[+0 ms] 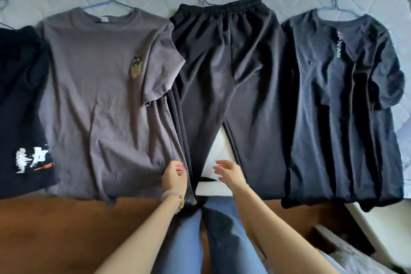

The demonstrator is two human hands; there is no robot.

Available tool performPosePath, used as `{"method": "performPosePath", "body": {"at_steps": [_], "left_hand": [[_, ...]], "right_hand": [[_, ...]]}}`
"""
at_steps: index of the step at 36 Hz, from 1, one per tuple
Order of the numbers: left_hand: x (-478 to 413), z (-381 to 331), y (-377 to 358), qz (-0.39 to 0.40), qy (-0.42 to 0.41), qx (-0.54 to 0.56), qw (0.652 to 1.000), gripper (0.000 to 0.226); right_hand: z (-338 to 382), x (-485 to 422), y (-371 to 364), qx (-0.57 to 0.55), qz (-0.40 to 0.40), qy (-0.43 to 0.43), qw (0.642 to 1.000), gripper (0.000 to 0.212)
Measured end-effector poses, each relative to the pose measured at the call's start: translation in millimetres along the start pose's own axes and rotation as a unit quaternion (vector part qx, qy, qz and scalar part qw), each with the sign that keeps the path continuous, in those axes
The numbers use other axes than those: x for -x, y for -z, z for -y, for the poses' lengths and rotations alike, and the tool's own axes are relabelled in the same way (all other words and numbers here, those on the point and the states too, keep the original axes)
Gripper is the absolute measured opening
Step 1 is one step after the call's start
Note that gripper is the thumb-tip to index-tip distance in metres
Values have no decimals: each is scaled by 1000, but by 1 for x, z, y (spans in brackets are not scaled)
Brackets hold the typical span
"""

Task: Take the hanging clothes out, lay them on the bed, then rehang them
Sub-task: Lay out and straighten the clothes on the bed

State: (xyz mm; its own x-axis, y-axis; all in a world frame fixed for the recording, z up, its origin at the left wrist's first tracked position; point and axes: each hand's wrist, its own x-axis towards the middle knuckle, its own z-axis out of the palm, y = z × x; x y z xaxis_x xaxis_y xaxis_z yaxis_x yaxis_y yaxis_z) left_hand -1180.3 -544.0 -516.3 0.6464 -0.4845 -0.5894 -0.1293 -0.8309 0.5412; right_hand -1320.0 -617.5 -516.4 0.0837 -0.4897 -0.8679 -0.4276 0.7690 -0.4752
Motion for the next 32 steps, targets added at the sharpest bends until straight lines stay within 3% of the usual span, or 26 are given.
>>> {"method": "performPosePath", "body": {"at_steps": [9, 13, 16, 18, 22, 27, 30, 32], "left_hand": [[-13, 9, -3, -16, -22, -46, 999, 12], [-2, -2, -6, -71, -104, -75, 989, 11], [-2, -11, -13, -57, -156, -120, 979, 16], [-5, -16, -19, -61, -123, -134, 981, 20], [-12, -25, -26, -76, 7, -134, 988, 34], [-17, -30, -27, -50, 24, -191, 980, 26], [-22, -26, -19, -48, 42, -109, 992, 29], [-28, -20, -9, -21, 91, 15, 995, 37]], "right_hand": [[3, -20, -47, 37, 10, -5, 999, 27], [2, -22, -48, 37, 37, 12, 999, 10], [-1, -18, -35, 13, 65, 17, 998, 22], [-4, -14, -24, 11, 86, 21, 996, 25], [-7, -12, -4, -16, 99, 27, 995, 10], [-8, -13, 9, -25, 74, 18, 997, 14], [-7, -13, 17, -50, 60, 15, 997, 18], [-7, -10, 26, -74, 47, 16, 996, 32]]}}
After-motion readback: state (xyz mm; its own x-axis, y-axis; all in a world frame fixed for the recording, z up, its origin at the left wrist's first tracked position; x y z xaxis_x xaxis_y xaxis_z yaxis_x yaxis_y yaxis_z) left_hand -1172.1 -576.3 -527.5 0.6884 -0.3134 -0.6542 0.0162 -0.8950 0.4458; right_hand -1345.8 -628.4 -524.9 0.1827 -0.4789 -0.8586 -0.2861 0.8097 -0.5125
